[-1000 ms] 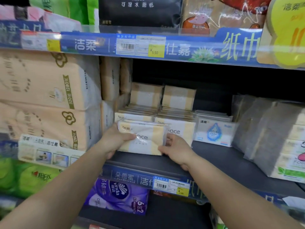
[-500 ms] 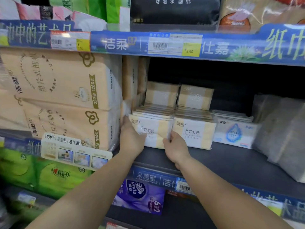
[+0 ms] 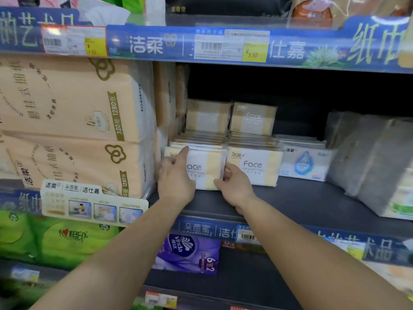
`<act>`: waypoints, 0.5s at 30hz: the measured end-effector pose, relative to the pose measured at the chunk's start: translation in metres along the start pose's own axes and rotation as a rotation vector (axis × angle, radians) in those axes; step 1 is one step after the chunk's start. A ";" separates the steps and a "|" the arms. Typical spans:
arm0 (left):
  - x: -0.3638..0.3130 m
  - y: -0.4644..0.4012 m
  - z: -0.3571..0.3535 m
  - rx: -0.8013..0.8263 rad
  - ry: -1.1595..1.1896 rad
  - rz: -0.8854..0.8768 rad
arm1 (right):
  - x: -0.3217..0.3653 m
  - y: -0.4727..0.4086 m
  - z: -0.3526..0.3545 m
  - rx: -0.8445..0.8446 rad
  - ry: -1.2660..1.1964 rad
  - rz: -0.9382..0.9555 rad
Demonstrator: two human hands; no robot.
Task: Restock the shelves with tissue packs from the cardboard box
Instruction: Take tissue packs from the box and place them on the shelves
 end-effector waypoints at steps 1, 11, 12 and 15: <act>-0.001 0.002 0.001 0.009 0.000 0.005 | 0.000 0.003 0.003 0.004 -0.003 -0.007; -0.087 0.060 -0.025 0.077 -0.143 -0.151 | -0.023 0.065 0.106 -0.145 0.454 0.124; -0.104 0.071 -0.038 0.114 -0.167 -0.189 | -0.031 0.076 0.126 -0.176 0.520 0.130; -0.162 0.119 -0.089 0.264 -0.189 -0.302 | -0.068 0.122 0.192 -0.249 0.636 0.085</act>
Point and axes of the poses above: each hand's wrist, its own y-axis away from the middle knuckle, its own z-axis out of the back of the hand, x = y × z, the point moved 8 cm from there along -y, towards the middle knuckle, and after that the axes turned 6 degrees about y, right-handed, at the moved point
